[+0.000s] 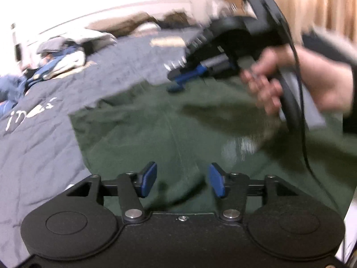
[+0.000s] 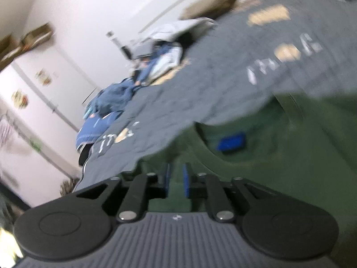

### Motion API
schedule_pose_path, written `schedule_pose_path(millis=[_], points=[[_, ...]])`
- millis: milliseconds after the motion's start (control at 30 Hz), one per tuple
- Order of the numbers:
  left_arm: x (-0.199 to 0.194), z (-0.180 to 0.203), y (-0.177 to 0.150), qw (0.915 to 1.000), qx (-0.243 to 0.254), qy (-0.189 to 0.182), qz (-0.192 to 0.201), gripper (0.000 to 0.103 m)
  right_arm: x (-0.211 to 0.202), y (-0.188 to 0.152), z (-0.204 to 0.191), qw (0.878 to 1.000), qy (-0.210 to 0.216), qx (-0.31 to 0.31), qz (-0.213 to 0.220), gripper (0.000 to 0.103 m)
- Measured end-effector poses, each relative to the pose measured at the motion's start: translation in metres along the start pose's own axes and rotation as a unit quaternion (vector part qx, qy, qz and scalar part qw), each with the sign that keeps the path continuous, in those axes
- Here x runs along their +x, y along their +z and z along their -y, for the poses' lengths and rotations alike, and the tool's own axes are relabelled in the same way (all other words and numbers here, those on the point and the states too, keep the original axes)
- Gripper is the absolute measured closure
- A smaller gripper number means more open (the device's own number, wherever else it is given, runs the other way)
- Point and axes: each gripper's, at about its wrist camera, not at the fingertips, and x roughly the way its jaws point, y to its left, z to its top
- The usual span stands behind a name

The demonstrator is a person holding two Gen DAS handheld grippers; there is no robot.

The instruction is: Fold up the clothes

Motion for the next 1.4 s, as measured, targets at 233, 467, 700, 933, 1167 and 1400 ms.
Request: schedule_pose_path(millis=[233, 467, 700, 933, 1167, 1400], points=[[0.012, -0.041, -0.002, 0.9895, -0.100, 0.097, -0.038, 0.051, 0.034, 0.016, -0.052, 0.992, -0.009, -0.118, -0.031, 0.058], [0.009, -0.076, -0.003, 0.9792, -0.167, 0.113, -0.027, 0.051, 0.080, 0.035, -0.044, 0.984, -0.075, -0.148, -0.060, 0.057], [0.020, -0.140, 0.019, 0.9597, -0.268, 0.052, 0.067, 0.051, 0.085, 0.050, -0.022, 0.983, -0.094, -0.148, -0.060, 0.056], [0.058, -0.150, 0.021, 0.9601, -0.272, 0.042, 0.052, 0.051, 0.103, 0.050, -0.013, 0.980, -0.086, -0.159, -0.083, 0.055], [0.080, -0.150, 0.028, 0.9590, -0.276, 0.028, 0.058, 0.052, 0.125, 0.051, -0.001, 0.984, -0.082, -0.128, -0.096, 0.055], [0.099, -0.172, 0.018, 0.9428, -0.331, 0.005, 0.036, 0.091, 0.137, 0.054, 0.010, 0.989, -0.052, -0.072, -0.116, 0.076]])
